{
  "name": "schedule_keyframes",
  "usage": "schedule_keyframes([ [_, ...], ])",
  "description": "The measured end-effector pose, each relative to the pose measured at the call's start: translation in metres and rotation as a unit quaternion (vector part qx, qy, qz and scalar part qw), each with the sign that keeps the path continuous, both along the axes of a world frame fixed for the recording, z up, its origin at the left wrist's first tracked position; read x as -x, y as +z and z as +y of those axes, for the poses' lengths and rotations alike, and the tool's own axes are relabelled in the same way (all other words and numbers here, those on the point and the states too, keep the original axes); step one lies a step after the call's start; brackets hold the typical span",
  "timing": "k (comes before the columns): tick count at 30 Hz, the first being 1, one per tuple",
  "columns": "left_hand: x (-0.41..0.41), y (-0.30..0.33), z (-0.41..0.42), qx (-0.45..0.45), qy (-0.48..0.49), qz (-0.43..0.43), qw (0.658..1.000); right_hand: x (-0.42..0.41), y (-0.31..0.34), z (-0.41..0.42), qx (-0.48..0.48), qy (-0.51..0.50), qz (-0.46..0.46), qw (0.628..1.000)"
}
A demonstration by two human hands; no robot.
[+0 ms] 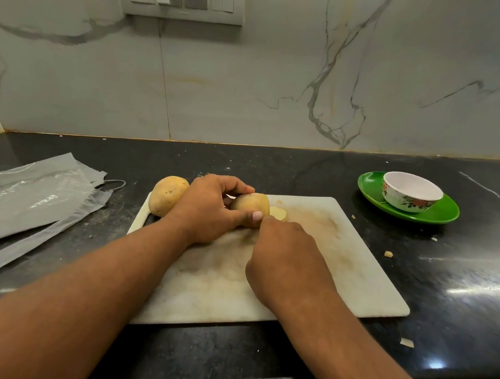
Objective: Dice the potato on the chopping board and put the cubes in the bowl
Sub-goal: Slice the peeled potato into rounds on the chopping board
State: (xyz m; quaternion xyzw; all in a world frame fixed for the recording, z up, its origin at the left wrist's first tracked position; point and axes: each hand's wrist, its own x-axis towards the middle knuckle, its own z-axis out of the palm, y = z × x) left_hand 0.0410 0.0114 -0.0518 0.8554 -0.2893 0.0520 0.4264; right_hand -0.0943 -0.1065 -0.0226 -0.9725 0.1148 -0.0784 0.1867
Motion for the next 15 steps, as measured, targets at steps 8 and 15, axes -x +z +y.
schedule_keyframes([
  [8, -0.002, 0.0, 0.0, -0.001, 0.004, 0.013, 1.0, 0.033, 0.011, -0.004, 0.017, 0.024, 0.043, 0.999],
  [15, 0.0, 0.0, 0.003, 0.04, 0.005, 0.032, 0.999, 0.054, 0.035, -0.012, 0.016, 0.01, 0.034, 0.999],
])
